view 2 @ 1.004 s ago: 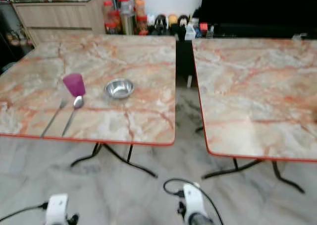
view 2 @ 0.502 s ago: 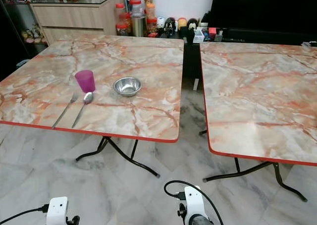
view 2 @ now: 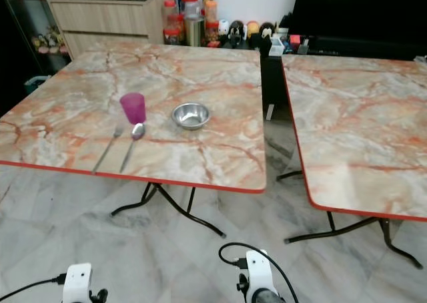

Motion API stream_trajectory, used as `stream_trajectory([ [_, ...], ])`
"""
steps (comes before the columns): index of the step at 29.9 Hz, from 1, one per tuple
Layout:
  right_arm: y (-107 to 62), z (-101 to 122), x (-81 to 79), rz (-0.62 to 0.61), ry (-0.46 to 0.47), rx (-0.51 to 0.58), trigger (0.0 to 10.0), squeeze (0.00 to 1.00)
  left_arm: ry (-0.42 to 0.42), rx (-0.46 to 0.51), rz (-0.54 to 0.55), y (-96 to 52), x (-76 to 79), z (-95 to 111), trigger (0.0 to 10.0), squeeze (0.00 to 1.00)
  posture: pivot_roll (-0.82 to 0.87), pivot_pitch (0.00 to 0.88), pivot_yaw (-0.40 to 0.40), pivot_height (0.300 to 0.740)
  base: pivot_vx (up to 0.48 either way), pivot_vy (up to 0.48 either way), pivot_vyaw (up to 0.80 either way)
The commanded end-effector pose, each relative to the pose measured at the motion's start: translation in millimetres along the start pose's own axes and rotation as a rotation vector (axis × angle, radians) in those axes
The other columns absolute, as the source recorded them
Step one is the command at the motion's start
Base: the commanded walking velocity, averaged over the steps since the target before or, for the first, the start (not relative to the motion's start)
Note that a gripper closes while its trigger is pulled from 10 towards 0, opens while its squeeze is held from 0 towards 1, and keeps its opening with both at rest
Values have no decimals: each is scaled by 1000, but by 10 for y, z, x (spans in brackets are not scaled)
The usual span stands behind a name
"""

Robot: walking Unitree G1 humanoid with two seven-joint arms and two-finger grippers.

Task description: Setting the table

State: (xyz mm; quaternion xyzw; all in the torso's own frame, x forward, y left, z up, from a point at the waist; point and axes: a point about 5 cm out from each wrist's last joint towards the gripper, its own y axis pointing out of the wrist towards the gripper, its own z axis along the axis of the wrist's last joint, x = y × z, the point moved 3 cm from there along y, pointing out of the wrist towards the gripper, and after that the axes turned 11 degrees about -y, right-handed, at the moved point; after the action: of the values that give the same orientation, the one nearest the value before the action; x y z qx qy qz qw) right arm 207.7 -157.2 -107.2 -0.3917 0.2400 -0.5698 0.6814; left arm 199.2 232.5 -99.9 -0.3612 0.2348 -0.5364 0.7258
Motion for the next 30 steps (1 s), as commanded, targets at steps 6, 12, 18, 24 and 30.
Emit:
stream_trajectory([
  [6, 1, 10, 2, -9, 15, 5, 10000, 0, 1, -15, 12, -3, -34, -19, 10000, 0, 63, 0, 6, 719, 0, 351, 0],
  [12, 0, 6, 2, -10, 18, 4, 10000, 0, 8, -6, 7, 6, -16, 20, 10000, 0, 59, 0, 9, 719, 0, 334, 0],
  [18, 0, 6, 5, -10, 19, 3, 10000, 0, 12, 23, -15, 13, 32, 77, 10000, 0, 61, 0, 10, 719, 0, 0, 0],
  [24, 0, 7, 2, -9, 21, 6, 10000, 0, 4, 37, -35, 14, 68, 96, 10000, 0, 63, 0, 7, 719, 0, 0, 0],
  [30, 2, 19, -2, -9, 22, 9, 10000, 0, 23, 36, -43, 15, 86, 93, 10000, 0, 66, 0, 7, 719, 0, 0, 0],
])
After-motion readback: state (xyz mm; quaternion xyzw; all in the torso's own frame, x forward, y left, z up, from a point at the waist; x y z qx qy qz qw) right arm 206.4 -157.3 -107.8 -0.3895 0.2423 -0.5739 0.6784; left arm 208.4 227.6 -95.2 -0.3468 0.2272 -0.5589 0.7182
